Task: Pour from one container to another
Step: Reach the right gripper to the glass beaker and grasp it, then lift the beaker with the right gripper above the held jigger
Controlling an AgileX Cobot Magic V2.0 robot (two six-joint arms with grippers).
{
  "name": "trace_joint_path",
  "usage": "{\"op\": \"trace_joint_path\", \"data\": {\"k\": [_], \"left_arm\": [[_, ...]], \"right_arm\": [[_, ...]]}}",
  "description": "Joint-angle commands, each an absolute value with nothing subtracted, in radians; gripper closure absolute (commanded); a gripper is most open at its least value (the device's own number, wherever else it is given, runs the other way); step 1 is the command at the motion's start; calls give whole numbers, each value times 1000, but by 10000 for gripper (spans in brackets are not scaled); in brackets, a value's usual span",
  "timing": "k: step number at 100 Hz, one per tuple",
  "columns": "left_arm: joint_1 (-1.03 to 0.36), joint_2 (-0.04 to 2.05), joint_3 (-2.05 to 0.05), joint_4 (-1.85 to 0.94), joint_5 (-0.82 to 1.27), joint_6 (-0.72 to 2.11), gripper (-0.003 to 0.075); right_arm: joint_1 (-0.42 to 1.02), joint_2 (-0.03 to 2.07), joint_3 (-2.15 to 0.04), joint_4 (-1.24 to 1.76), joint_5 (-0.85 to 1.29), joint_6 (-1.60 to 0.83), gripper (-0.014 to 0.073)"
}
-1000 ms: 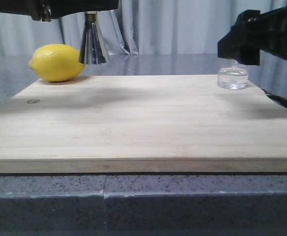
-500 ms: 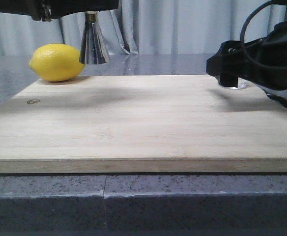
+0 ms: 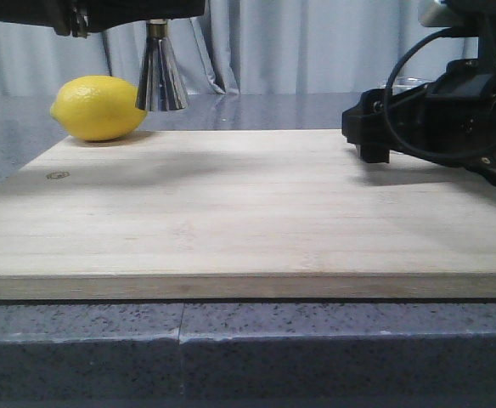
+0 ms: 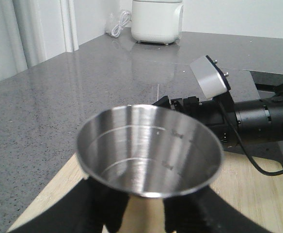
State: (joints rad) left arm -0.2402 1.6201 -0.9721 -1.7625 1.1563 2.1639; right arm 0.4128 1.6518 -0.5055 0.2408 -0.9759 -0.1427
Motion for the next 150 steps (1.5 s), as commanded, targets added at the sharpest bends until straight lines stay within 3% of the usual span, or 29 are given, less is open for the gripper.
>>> {"op": "trace_joint_path", "data": {"k": [1,13,35,45,76,93,119,150], "left_arm": [[-248,1574,-1004,-1849,1256,2156,460],[-248,1574,-1004,-1849,1256,2156,460],[-248,1574,-1004,-1849,1256,2156,460],[-248,1574,-1004,-1849,1256,2156,460],[-248,1574,-1004,-1849,1256,2156,460],[-248,1574,-1004,-1849,1256,2156,460],[-248,1574,-1004,-1849,1256,2156,460],[-248,1574,-1004,-1849,1256,2156,460]], "right_arm": [[413,1629,-531,224,-1066,-144,-1],[413,1631,-531,224,-1066,-144,25],[413,1631,-531,224,-1066,-144,228],[413,1631,-531,224,-1066,-144,281],[413,1611,-531,224,-1057,-144,293],[413,1494,-531,196,-958,-144,293],[413,1275,-699,64,-482,-144,293],[455,1247,-1043,-61,102,-146,293]]}}
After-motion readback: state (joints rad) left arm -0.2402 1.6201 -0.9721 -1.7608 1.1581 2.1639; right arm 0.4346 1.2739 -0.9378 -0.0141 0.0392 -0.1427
